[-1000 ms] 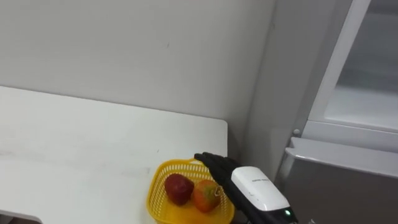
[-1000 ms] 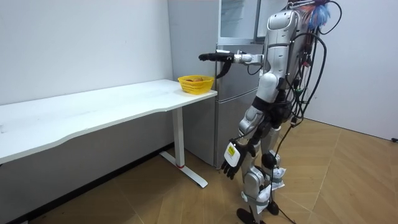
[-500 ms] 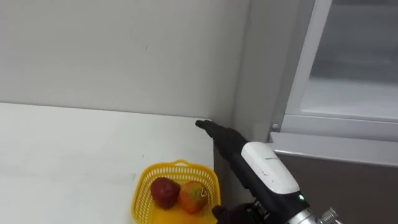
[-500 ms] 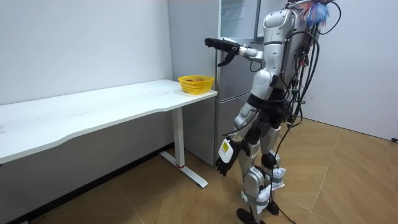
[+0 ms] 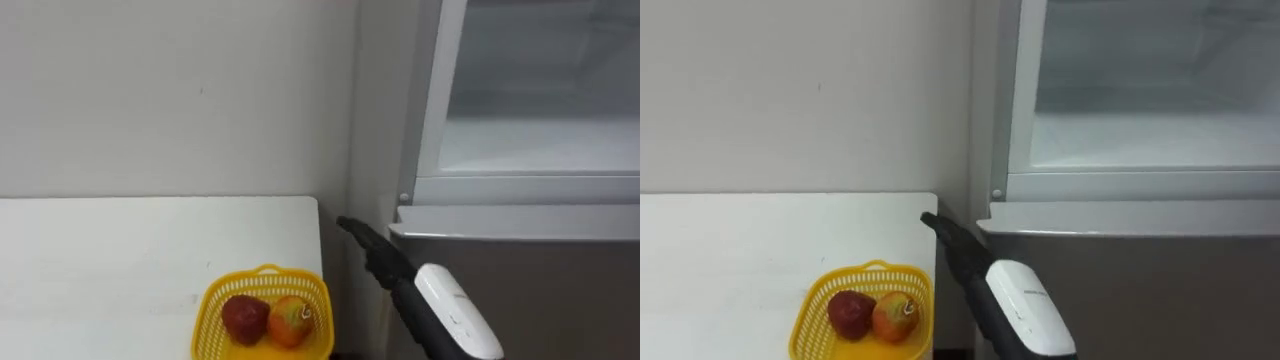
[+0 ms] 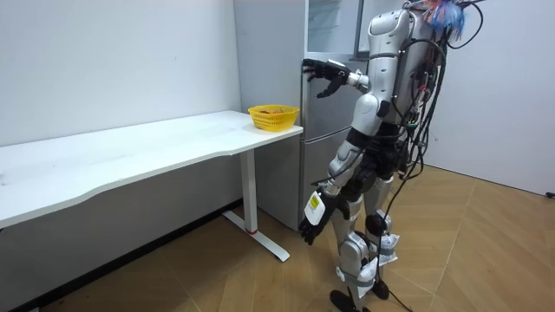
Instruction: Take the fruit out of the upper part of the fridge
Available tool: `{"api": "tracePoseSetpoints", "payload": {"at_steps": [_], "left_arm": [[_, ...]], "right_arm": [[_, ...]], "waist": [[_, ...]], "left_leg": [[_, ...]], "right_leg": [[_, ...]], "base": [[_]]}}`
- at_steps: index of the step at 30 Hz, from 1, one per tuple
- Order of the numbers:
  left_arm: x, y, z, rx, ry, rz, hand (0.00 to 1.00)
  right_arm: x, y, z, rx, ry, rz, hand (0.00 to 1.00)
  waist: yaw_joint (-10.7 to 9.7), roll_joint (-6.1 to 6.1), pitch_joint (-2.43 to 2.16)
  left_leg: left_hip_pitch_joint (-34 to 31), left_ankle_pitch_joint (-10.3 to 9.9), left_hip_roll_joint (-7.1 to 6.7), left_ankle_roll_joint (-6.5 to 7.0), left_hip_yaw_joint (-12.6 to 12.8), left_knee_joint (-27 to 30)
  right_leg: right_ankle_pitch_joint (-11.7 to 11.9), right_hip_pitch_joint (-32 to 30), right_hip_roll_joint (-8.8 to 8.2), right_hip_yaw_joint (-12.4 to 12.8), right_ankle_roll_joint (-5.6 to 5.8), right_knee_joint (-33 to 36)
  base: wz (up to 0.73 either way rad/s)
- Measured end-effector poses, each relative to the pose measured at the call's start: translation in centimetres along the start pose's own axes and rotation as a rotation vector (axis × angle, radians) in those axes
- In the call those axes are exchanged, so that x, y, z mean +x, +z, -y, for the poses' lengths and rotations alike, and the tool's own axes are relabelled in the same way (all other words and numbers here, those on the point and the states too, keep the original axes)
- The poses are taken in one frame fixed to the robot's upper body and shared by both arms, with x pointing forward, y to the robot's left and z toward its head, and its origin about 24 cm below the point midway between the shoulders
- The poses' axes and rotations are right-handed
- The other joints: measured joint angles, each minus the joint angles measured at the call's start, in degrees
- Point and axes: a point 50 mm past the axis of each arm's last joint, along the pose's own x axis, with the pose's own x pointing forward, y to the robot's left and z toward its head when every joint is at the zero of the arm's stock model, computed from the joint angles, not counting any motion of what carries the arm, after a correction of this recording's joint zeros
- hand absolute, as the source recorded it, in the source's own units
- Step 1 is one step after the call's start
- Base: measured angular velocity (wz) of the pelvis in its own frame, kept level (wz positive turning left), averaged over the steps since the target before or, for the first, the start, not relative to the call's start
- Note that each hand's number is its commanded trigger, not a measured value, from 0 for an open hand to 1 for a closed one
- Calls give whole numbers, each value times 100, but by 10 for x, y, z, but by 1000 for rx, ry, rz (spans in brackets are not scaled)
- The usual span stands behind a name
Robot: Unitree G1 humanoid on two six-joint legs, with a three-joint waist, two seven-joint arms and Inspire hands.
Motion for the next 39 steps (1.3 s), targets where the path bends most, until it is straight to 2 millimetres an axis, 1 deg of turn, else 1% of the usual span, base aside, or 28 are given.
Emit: {"api": "tracePoseSetpoints", "payload": {"at_steps": [3,8,11,14,17,19,20,21,22,24,26,27,28,30,32,35,37,39], "left_arm": [[0,1,1,-2,6,1,0],[0,1,2,-7,14,4,0],[0,1,2,-8,14,4,0],[0,1,3,-8,13,4,0],[0,4,2,-6,17,11,0],[0,4,2,-6,17,13,0],[0,4,3,-8,16,16,0],[0,4,3,-10,16,18,0],[0,4,3,-10,15,17,0],[-1,2,4,-10,13,12,0],[0,3,4,-11,14,14,0],[0,4,4,-11,14,16,0],[0,4,4,-11,14,16,0],[0,6,4,-15,14,22,0],[0,7,4,-38,14,27,0],[-1,8,3,-70,19,38,0],[-1,8,3,-80,28,46,0],[-2,7,3,-94,50,44,0]], "right_arm": [[-6,-3,-4,12,2,-25,0],[-8,-2,-6,32,-6,-28,0],[-15,-3,-10,58,-21,-46,0],[-21,-4,-13,70,-14,-56,0],[-29,-8,-16,96,-11,-92,0],[-37,-16,-19,118,-7,-144,0],[-45,-24,-20,129,-13,-198,0],[-55,-34,-19,152,-29,-271,0],[-61,-40,-18,163,-40,-310,0],[-83,-62,-17,203,-92,-473,0],[-96,-73,-14,217,-127,-562,0],[-100,-75,-12,219,-150,-588,0],[-101,-76,-10,220,-160,-595,0],[-107,-79,-7,233,-203,-622,0],[-108,-80,-6,281,-237,-638,0],[-113,-84,-5,357,-295,-677,0],[-122,-89,-7,389,-332,-729,0],[-137,-97,-10,435,-405,-815,0]], "waist": [[-68,-6,1],[-136,-13,2],[-166,-21,-4],[-272,-28,-8],[-303,-28,-12],[-309,-21,-14],[-319,-13,-26],[-350,-8,-28],[-370,-7,-28],[-472,18,-33],[-509,50,-44],[-553,66,-50],[-590,76,-46],[-727,88,-22],[-802,122,-22],[-810,138,-21],[-830,114,-42],[-828,87,-44]], "left_leg": [[0,1,1,2,46,1],[-8,-6,1,15,76,-1],[-9,-8,1,17,78,6],[5,-8,-3,18,95,8],[30,-11,1,22,139,-2],[92,-12,6,24,182,-58],[109,-16,12,29,226,-63],[110,-18,13,31,240,-60],[110,-18,12,31,246,-59],[109,-22,22,37,305,-61],[108,-25,39,37,380,-78],[105,-25,51,35,438,-89],[105,-26,52,35,446,-89],[114,-27,57,32,476,-94],[125,-27,55,32,488,-107],[130,-26,60,31,576,-159],[130,-26,60,31,592,-172],[130,-26,62,31,636,-175]], "right_leg": [[9,-13,2,38,11,-1],[13,-21,1,55,20,-23],[11,-15,-2,53,23,-26],[8,-18,-14,35,27,-17],[8,-17,-10,76,28,-10],[8,10,-1,121,28,-10],[11,18,9,168,32,-10],[15,13,8,176,37,-10],[16,10,8,180,38,-8],[22,-20,22,250,39,8],[24,-61,50,341,38,25],[28,-107,57,373,32,63],[28,-115,60,382,30,76],[27,-120,68,415,30,76],[25,-126,68,426,32,84],[13,-205,82,516,31,95],[12,-266,84,532,31,99],[15,-309,97,585,30,98]], "base": [[-8],[0],[0],[0],[-7],[-13],[-12],[-9],[-6],[-14],[-23],[-24],[-17],[-6],[-5],[-14],[-8],[-12]]}}
